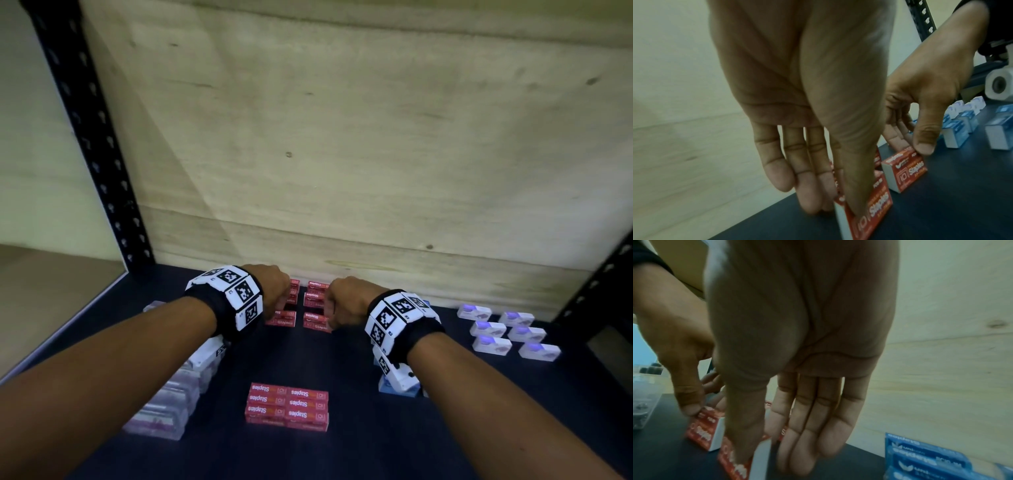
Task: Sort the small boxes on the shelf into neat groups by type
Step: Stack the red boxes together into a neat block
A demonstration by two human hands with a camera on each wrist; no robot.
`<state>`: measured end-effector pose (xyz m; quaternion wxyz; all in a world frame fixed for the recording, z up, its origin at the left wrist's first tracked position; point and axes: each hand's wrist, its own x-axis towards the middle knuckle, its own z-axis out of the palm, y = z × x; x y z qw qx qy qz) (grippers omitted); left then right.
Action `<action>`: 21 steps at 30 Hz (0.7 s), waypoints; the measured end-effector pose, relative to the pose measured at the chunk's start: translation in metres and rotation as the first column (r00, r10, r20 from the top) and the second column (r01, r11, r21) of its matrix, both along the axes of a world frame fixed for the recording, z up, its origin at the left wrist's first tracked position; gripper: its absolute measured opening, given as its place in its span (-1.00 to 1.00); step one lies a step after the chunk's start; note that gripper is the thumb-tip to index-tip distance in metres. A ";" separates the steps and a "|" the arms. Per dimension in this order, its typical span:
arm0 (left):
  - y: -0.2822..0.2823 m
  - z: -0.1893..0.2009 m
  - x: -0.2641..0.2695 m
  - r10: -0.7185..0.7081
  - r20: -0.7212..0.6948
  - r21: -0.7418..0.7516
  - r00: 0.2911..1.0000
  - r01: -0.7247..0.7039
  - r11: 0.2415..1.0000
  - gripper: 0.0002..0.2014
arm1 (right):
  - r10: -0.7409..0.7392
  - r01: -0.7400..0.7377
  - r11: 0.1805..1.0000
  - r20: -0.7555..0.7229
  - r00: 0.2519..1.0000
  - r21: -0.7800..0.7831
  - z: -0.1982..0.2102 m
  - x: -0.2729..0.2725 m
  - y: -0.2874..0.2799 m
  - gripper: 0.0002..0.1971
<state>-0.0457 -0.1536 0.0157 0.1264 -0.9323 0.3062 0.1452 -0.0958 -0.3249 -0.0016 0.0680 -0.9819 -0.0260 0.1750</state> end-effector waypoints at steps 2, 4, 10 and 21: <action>0.003 0.001 -0.005 -0.016 -0.054 0.010 0.998 0.017 1.000 -0.75 | 0.015 -0.014 1.000 -0.053 0.998 0.018 0.000 -0.005 0.000 -0.80; 0.004 0.003 -0.012 -0.047 -0.109 0.026 0.993 0.051 0.998 -0.72 | 0.036 -0.034 0.999 -0.085 0.996 0.024 0.001 -0.011 0.001 -0.80; 0.013 0.005 -0.037 -0.091 -0.213 0.009 0.973 0.096 0.995 -0.72 | 0.081 -0.073 0.996 -0.153 0.985 0.057 0.002 -0.035 0.008 -0.83; 0.034 0.004 -0.069 -0.048 -0.239 0.028 0.970 0.056 0.998 -0.75 | 0.082 -0.062 0.994 -0.230 0.970 0.094 0.003 -0.070 0.018 -0.89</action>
